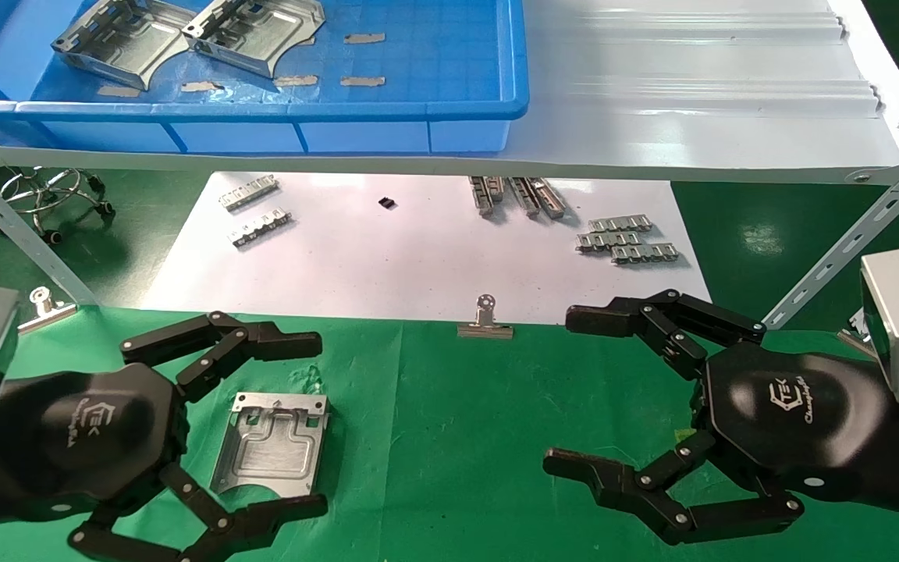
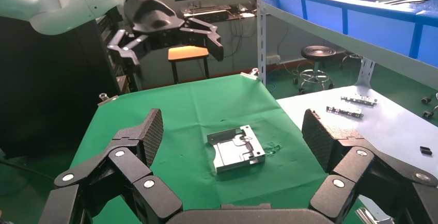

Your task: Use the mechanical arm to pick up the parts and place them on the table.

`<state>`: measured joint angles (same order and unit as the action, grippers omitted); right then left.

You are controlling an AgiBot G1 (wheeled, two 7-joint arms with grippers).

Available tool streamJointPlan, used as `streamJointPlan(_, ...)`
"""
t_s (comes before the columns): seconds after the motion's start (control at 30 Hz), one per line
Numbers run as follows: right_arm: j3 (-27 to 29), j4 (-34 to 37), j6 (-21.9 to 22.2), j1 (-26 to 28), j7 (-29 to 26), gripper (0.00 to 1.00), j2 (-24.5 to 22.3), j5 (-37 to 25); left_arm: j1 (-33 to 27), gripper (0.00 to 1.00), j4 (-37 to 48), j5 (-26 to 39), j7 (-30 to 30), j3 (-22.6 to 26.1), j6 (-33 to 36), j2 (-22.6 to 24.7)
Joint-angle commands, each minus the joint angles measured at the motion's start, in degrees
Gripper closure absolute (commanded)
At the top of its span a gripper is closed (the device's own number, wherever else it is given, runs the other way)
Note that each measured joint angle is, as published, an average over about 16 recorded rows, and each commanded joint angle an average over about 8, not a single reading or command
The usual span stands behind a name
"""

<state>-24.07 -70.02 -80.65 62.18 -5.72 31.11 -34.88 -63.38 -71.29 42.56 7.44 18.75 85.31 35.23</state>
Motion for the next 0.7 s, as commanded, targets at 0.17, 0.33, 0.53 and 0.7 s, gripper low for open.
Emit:
streamJointPlan(0.17,0.0,0.0,0.0,0.0,0.0,0.00,0.0,0.0,2.0,0.00,-2.5,-0.8,3.5,-3.0,0.4,-0.2)
streamJointPlan(0.33,0.0,0.0,0.0,0.0,0.0,0.00,0.0,0.0,2.6,0.00,-3.2,-1.1,4.1,-3.9,0.5,-0.3)
streamJointPlan(0.53,0.0,0.0,0.0,0.0,0.0,0.00,0.0,0.0,2.4,0.00,-2.9,-1.0,3.8,-3.5,0.5,-0.3)
streamJointPlan(0.7,0.0,0.0,0.0,0.0,0.0,0.00,0.0,0.0,2.2,0.00,-2.7,-1.0,3.6,-3.2,0.5,-0.3)
